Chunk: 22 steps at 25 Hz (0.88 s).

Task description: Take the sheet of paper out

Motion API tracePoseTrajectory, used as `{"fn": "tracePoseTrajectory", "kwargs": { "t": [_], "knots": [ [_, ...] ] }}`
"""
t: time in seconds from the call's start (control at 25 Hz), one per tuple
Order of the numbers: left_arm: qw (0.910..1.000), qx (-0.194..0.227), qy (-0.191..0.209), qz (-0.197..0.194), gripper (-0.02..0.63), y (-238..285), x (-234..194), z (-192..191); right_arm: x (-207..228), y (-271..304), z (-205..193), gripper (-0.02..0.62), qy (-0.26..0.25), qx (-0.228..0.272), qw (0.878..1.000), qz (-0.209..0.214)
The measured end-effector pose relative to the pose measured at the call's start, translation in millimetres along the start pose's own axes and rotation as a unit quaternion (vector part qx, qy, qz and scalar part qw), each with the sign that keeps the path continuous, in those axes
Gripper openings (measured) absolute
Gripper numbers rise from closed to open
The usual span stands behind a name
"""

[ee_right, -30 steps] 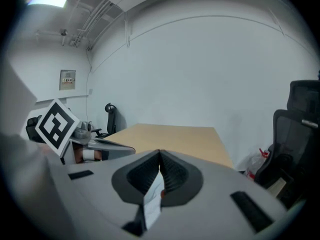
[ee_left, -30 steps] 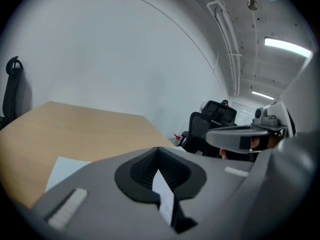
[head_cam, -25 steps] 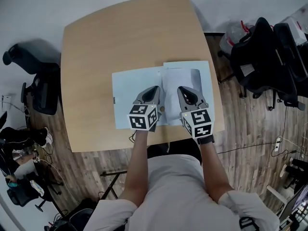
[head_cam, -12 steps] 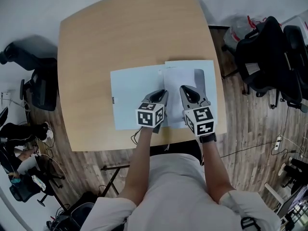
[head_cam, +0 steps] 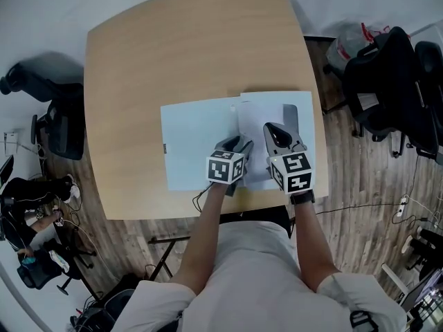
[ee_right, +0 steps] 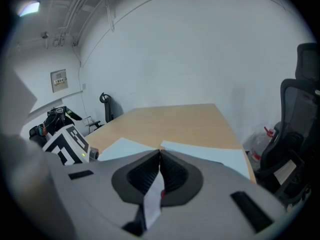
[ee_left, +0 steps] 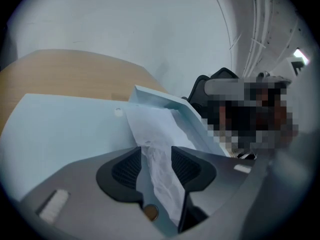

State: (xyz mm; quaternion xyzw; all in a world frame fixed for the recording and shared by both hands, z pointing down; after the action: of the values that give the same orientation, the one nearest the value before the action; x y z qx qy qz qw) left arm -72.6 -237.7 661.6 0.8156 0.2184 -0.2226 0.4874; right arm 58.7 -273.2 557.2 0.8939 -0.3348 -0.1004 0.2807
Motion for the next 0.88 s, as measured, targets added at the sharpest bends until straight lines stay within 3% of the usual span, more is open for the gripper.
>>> {"fn": "tracePoseTrajectory", "kwargs": {
  "t": [0.48, 0.88],
  "knots": [
    [0.9991, -0.010, -0.023, 0.035, 0.179, 11, 0, -9, 7, 1, 2, 0.012, 0.005, 0.004, 1.000, -0.005],
    [0.9985, -0.013, 0.003, 0.053, 0.028, 11, 0, -12, 5, -6, -1, 0.012, 0.010, 0.005, 1.000, -0.015]
  ]
}}
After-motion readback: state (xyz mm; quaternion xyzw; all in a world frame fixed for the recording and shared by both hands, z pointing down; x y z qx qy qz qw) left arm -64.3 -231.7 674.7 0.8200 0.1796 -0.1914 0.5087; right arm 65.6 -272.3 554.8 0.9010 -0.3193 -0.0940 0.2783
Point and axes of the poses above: the fingertips, and each gripper's own axes: y forward along the fingers, x to its right, z out of its top, the point moved 8 cm from there along -y, backward along the fingers, and after that the axes turned 11 degrees about -y, right-handed, at the moved point
